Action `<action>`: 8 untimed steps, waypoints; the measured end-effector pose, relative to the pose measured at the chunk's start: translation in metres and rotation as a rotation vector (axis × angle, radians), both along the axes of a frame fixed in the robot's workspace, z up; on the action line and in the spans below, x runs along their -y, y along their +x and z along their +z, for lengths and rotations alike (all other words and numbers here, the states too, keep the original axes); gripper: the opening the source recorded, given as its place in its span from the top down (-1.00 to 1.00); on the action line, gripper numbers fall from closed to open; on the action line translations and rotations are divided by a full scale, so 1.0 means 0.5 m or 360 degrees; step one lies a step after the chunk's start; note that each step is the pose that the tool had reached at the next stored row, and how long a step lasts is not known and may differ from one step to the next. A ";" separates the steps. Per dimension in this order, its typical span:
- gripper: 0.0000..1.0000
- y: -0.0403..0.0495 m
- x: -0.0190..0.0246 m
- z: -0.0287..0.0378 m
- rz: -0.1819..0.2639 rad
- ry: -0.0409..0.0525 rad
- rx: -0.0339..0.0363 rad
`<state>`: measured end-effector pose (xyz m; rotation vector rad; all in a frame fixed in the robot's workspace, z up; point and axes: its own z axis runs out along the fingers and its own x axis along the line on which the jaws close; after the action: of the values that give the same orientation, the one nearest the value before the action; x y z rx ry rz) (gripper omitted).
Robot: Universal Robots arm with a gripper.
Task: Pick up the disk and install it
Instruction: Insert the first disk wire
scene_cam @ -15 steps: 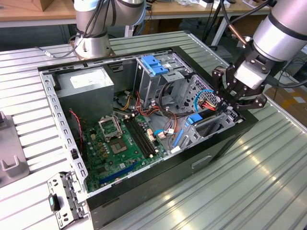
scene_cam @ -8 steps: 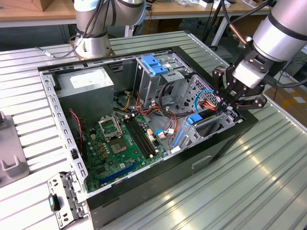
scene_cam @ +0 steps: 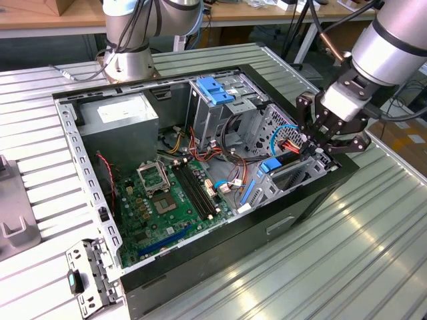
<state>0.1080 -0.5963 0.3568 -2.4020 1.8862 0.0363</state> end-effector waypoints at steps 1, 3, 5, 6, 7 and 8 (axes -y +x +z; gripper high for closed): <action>0.66 0.000 0.0000 0.000 -0.0007 0.0000 0.0000; 0.66 0.000 0.0000 0.000 -0.0027 0.0000 0.0000; 0.66 0.000 -0.0001 0.000 -0.0048 0.0000 0.0000; 0.66 0.000 -0.0001 0.000 -0.0060 0.0000 0.0000; 0.66 0.000 -0.0001 0.000 -0.0074 0.0000 0.0000; 0.66 0.000 -0.0002 0.000 -0.0088 0.0000 0.0000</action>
<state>0.1079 -0.5962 0.3566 -2.3485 1.9513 0.0327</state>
